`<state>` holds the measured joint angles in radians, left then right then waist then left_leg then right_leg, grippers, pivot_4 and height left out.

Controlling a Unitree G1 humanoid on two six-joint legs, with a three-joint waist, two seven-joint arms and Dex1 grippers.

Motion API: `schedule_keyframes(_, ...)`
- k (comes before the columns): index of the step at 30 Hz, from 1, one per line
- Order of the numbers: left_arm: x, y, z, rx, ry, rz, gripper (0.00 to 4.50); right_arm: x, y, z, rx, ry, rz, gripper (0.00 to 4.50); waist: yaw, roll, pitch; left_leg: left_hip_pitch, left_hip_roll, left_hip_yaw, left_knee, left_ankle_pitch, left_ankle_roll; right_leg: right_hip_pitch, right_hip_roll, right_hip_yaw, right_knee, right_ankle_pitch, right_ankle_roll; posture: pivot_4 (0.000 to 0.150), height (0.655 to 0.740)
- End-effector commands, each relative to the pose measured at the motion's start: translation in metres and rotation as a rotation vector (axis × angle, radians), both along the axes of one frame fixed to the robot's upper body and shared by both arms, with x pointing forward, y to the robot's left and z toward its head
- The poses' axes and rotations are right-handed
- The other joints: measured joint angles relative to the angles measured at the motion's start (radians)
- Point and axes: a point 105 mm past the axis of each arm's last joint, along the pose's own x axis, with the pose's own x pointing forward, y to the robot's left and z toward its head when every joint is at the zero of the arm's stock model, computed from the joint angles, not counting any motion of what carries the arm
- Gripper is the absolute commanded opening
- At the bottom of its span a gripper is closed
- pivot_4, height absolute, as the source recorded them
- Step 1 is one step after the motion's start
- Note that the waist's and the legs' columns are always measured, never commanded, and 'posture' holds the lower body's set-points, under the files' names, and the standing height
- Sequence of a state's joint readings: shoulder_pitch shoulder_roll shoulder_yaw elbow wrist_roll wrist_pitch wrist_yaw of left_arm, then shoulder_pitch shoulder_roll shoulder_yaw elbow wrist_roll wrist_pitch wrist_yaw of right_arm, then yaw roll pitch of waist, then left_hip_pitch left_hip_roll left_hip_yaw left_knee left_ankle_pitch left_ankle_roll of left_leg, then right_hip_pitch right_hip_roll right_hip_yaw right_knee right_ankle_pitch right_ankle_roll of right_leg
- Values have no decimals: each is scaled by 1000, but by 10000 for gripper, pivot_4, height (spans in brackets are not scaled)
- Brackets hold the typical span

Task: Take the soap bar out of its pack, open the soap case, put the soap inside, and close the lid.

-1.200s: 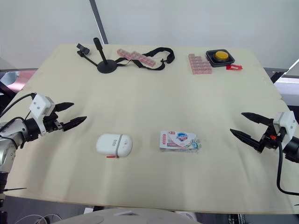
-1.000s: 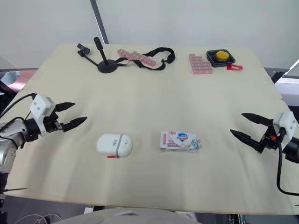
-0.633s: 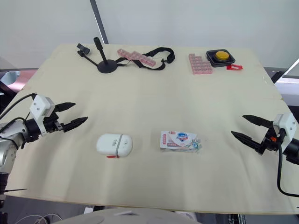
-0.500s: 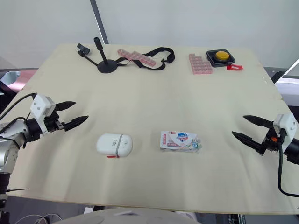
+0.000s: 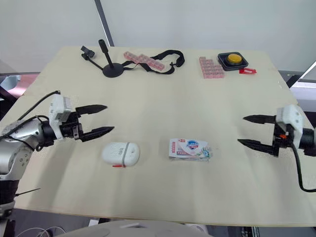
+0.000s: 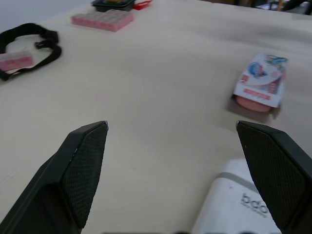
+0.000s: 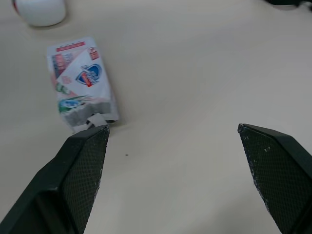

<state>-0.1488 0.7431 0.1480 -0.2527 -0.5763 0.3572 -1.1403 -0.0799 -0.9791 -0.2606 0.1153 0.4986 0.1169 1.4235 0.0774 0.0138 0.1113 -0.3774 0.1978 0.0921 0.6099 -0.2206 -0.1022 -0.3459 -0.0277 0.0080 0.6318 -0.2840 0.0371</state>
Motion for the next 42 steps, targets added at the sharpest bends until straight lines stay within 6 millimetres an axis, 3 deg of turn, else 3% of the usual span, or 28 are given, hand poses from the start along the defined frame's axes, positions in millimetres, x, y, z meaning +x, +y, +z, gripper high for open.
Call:
schedule_keyframes(1,-29,-25,-9,32,-17,-194,44779,-8,37,3,-90,15,168,45000,0,0,0,0,0,1,-1,0,0,0,0,1,0,0,0,1500,7400)
schedule_keyframes(4,-44,-34,-23,41,-5,-267,44779,-14,57,-4,-141,45,274,45000,4,0,0,2,1,1,0,0,0,-2,0,1,0,0,0,1500,7400)
schedule_keyframes(10,-54,-36,-36,29,2,-298,44779,-10,75,-22,-166,87,320,45000,2,0,0,2,1,1,1,0,0,-4,-1,1,2,0,0,1500,7400)
schedule_keyframes(17,-50,-13,-38,25,-36,-222,44779,4,77,-30,-191,70,287,45000,-3,0,0,2,1,2,1,0,0,-6,0,3,4,0,0,1500,7400)
schedule_keyframes(26,-51,26,-43,68,-64,-132,44779,3,86,-37,-176,97,298,45000,1,0,0,2,1,3,2,0,0,-7,0,3,5,0,0,1500,7400)
schedule_keyframes(42,-52,18,-32,24,-57,-122,44779,13,82,-48,-183,73,276,45000,-3,0,0,1,1,3,4,0,0,-8,0,5,9,0,0,1500,7400)
